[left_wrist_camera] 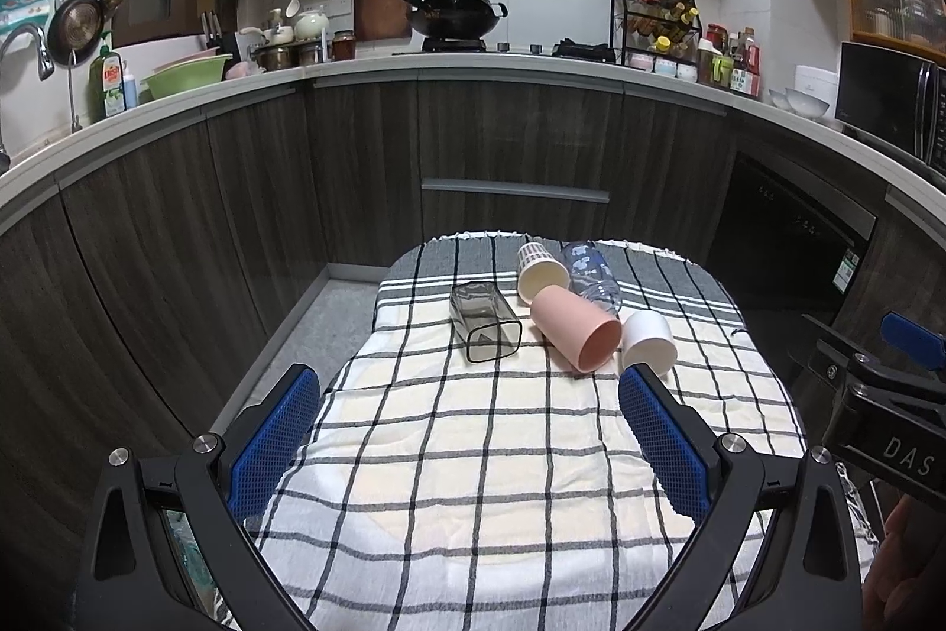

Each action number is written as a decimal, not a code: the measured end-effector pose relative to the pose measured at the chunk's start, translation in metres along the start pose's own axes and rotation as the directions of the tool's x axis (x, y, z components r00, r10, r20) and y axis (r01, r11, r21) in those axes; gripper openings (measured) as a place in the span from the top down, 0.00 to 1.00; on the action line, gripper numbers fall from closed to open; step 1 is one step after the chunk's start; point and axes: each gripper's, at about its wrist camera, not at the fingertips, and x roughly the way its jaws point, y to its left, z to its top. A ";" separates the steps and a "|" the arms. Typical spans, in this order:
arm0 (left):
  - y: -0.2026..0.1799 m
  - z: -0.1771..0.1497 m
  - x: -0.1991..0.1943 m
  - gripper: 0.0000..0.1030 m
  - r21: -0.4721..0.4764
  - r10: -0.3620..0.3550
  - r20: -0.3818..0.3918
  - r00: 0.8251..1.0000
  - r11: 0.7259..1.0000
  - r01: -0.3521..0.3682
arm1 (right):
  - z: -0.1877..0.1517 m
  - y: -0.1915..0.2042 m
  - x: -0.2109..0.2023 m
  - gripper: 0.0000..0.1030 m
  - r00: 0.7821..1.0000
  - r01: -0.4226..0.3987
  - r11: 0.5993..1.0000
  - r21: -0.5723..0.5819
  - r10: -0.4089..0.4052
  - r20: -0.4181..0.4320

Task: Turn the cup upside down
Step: 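Move the right gripper to the clear glass tumbler and close on it, then lift the clear tumbler with the right gripper and rotate it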

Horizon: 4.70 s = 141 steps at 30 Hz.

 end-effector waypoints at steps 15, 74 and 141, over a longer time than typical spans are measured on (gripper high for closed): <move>-0.001 0.036 0.054 0.00 -0.027 0.013 -0.019 1.000 1.000 -0.014 | 0.048 -0.002 0.054 0.01 1.000 -0.005 1.000 -0.009 0.004 -0.023; 0.094 -0.029 0.240 0.00 -0.154 -0.041 -0.365 0.930 0.988 -0.017 | 0.021 0.178 0.371 0.35 0.795 -0.341 0.928 -0.151 0.199 -0.574; 0.015 -0.056 0.143 0.00 0.002 0.022 -0.353 0.935 1.000 -0.023 | -0.066 0.028 0.158 0.19 0.915 -0.102 0.993 0.063 0.119 -0.386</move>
